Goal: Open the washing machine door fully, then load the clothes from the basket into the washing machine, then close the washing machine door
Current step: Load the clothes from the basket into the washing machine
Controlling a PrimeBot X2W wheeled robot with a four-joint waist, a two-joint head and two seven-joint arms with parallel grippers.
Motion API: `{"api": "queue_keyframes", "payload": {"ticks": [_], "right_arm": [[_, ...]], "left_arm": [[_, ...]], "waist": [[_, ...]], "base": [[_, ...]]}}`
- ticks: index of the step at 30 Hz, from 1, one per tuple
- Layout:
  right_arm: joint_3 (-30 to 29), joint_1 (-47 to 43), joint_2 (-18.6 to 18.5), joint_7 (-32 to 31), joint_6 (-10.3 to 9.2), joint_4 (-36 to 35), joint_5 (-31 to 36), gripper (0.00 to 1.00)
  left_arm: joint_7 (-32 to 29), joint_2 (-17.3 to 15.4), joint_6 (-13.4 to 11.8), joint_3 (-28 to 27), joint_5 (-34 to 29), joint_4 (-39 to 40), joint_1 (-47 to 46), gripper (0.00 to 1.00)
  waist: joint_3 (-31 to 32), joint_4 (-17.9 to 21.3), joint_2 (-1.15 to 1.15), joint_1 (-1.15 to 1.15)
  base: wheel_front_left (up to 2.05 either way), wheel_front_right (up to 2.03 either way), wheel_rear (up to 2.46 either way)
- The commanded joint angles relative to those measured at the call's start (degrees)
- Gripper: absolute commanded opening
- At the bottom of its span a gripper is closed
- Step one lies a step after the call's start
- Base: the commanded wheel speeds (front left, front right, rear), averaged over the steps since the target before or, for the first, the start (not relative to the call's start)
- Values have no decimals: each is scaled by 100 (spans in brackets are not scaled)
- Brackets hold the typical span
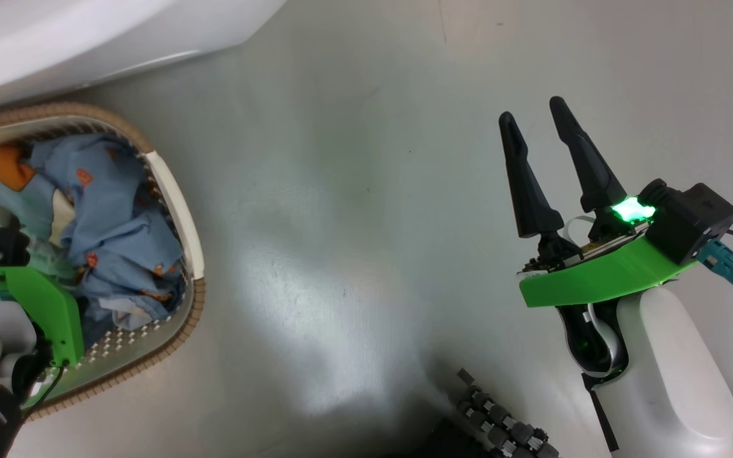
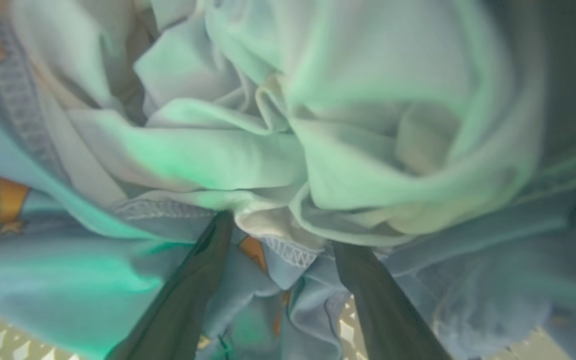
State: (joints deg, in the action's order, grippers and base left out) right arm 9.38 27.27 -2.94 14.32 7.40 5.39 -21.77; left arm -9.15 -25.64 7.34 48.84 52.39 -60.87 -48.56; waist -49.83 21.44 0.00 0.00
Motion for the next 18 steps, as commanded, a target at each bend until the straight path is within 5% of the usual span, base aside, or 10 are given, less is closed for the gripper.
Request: {"api": "queue_keyframes", "payload": {"ticks": [1,2,3,18], "right_arm": [[108,-139,6,68,9,-131,-22,100],[103,-136,6,68,9,-131,-17,100],[100,-133,6,68,9,-128,-12,100],[57,-57,6,68,9,12,31,100]], "left_arm": [[6,-224,14,-63,93,17,-24,38],[61,-234,14,-44,104,3,-47,7],[127,-236,14,-32,121,-9,-66,0],[1057,-174,14,227,615,170,194,0]], "waist": [[-22,6,0,0],[-29,1,0,0],[-32,-5,0,0],[531,-281,0,0]], "base": [[0,0,0],[0,0,0],[0,0,0],[0,0,0]]}}
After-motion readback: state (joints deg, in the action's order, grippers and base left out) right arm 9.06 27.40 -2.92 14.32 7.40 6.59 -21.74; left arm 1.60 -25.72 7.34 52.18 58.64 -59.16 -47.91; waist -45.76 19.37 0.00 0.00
